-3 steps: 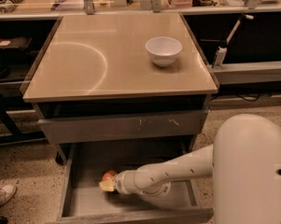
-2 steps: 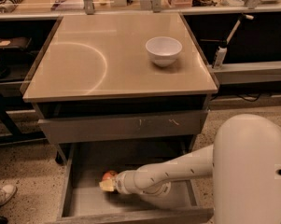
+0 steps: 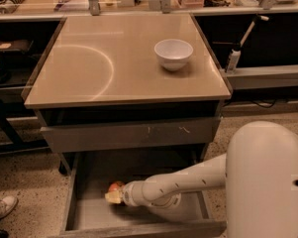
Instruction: Place apple into middle drawer
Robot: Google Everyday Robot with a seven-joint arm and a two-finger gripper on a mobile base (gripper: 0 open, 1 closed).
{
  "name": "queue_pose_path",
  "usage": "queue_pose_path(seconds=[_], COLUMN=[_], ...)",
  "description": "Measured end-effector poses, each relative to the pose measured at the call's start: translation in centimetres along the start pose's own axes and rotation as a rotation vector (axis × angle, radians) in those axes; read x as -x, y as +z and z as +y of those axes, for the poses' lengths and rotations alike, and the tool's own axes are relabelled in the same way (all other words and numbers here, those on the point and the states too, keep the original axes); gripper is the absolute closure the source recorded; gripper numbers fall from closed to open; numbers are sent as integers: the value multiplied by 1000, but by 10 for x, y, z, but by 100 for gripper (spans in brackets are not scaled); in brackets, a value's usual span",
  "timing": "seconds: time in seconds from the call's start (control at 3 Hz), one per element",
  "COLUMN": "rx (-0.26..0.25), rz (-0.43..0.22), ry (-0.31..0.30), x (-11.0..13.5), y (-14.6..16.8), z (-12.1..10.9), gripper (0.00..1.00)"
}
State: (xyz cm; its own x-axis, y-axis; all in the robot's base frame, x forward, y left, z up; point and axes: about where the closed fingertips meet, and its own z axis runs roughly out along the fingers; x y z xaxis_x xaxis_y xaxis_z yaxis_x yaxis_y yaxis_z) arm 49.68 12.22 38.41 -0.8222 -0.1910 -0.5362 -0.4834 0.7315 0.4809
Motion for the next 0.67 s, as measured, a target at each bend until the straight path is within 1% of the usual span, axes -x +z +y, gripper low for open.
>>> queue_pose_path(seconds=[0.33, 0.67], rx=[0, 0], rz=[0, 0], ry=[0, 0], x=[0, 0], y=[0, 0], z=[0, 0], gripper=[0, 0])
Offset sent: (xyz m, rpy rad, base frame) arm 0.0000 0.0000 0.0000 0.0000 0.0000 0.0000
